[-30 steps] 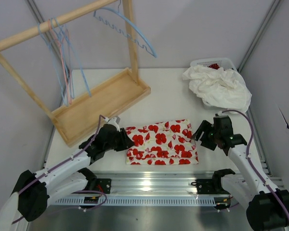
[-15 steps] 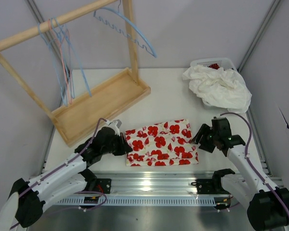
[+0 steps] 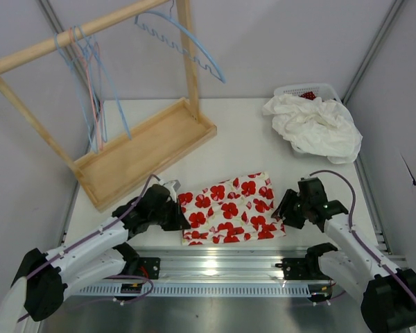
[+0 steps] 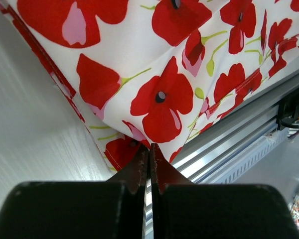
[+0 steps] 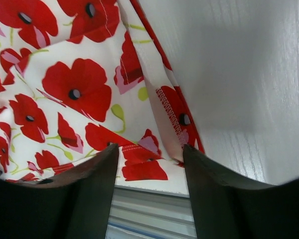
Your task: Place the skirt on the hanger
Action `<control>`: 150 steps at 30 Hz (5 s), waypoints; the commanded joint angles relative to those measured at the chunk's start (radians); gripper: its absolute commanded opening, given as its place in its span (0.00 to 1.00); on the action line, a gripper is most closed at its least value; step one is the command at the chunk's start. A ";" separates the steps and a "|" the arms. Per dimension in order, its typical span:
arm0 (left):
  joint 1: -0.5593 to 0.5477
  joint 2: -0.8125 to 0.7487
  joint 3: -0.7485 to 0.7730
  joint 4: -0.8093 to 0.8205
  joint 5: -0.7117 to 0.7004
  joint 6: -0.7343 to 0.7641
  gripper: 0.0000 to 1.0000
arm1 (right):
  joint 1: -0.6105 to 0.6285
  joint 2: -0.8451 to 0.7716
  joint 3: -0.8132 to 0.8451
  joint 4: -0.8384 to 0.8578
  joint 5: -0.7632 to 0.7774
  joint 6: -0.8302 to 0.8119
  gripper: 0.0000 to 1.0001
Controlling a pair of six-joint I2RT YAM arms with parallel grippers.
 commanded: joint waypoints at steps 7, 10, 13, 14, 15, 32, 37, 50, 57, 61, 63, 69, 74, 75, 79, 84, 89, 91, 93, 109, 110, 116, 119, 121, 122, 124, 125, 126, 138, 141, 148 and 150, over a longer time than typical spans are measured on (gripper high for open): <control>-0.016 -0.017 0.010 -0.040 0.059 0.001 0.02 | 0.038 0.076 0.063 0.009 0.011 0.010 0.00; -0.016 -0.032 0.039 -0.074 0.052 0.015 0.02 | 0.058 0.041 0.108 -0.077 0.011 0.008 0.00; -0.016 -0.032 0.107 -0.108 0.061 0.036 0.02 | 0.059 -0.019 0.175 -0.156 0.011 0.023 0.00; -0.016 -0.018 0.125 -0.122 0.065 0.044 0.02 | 0.061 -0.033 0.207 -0.182 0.008 0.031 0.00; -0.016 -0.011 0.181 -0.132 0.067 0.061 0.02 | 0.059 -0.044 0.224 -0.196 0.008 0.036 0.00; -0.016 -0.043 0.150 -0.267 0.095 0.088 0.53 | 0.063 -0.153 0.146 -0.364 -0.068 0.063 0.49; -0.016 -0.023 0.272 -0.347 -0.019 0.107 0.84 | 0.066 -0.089 0.273 -0.377 -0.052 0.028 0.73; -0.034 0.181 0.448 -0.077 -0.044 0.052 0.00 | 0.131 0.314 0.344 0.186 -0.004 0.028 0.00; -0.043 0.275 0.202 -0.004 -0.158 -0.056 0.00 | 0.187 0.624 0.362 0.340 0.067 0.005 0.00; -0.040 0.315 0.085 0.128 -0.186 -0.106 0.00 | 0.188 0.720 0.376 0.363 0.128 -0.012 0.00; -0.039 0.390 0.087 0.183 -0.209 -0.093 0.00 | 0.185 0.773 0.384 0.373 0.158 -0.026 0.00; -0.025 0.626 0.212 0.288 -0.263 0.004 0.00 | 0.144 0.889 0.414 0.404 0.229 -0.033 0.00; 0.042 0.772 0.405 0.320 -0.205 0.157 0.00 | 0.060 0.936 0.474 0.433 0.217 -0.041 0.00; 0.052 0.817 0.439 0.265 -0.204 0.183 0.00 | 0.052 0.945 0.499 0.397 0.228 -0.047 0.00; 0.079 0.838 0.559 0.132 -0.237 0.288 0.00 | 0.006 0.941 0.563 0.363 0.301 -0.082 0.00; 0.096 0.770 0.529 0.043 -0.295 0.343 0.00 | -0.066 0.886 0.553 0.341 0.344 -0.095 0.00; 0.095 0.644 0.548 0.027 -0.192 0.423 0.06 | -0.066 0.794 0.548 0.337 0.251 -0.133 0.00; 0.089 0.579 0.599 0.015 -0.181 0.443 0.17 | -0.051 0.713 0.559 0.366 0.095 -0.139 0.00; 0.087 0.493 0.660 -0.028 -0.207 0.456 0.30 | -0.020 0.660 0.603 0.361 0.058 -0.153 0.11; 0.084 0.282 1.246 -0.402 -0.449 0.513 0.88 | 0.153 0.289 0.508 0.347 0.060 -0.262 0.74; 0.084 0.284 1.353 -0.427 -0.564 0.518 0.88 | 0.155 0.269 0.488 0.337 0.067 -0.260 0.75; 0.086 0.276 1.532 -0.516 -0.750 0.536 0.87 | 0.155 0.235 0.436 0.340 0.068 -0.253 0.75; 0.086 0.295 1.572 -0.560 -0.821 0.523 0.86 | 0.155 0.237 0.433 0.341 0.067 -0.259 0.76; 0.090 0.304 1.586 -0.586 -0.867 0.521 0.85 | 0.155 0.241 0.430 0.340 0.064 -0.265 0.76; 0.117 0.310 1.585 -0.591 -0.884 0.515 0.84 | 0.155 0.244 0.430 0.340 0.061 -0.267 0.76; 0.159 0.316 1.563 -0.597 -0.876 0.504 0.82 | 0.155 0.250 0.430 0.340 0.059 -0.277 0.76; 0.186 0.318 1.550 -0.594 -0.872 0.500 0.82 | 0.155 0.252 0.430 0.338 0.056 -0.280 0.76; 0.197 0.327 1.527 -0.588 -0.852 0.493 0.81 | 0.155 0.254 0.433 0.337 0.056 -0.283 0.76; 0.286 0.427 1.392 -0.392 -0.881 0.473 0.65 | 0.155 0.189 0.431 0.235 0.102 -0.303 0.77; 0.303 0.445 1.374 -0.372 -0.905 0.478 0.64 | 0.155 0.182 0.433 0.228 0.107 -0.305 0.78; 0.322 0.451 1.293 -0.212 -0.915 0.544 0.42 | 0.153 0.186 0.430 0.240 0.093 -0.291 0.78; 0.322 0.451 1.280 -0.182 -0.930 0.570 0.31 | 0.153 0.191 0.433 0.242 0.093 -0.291 0.78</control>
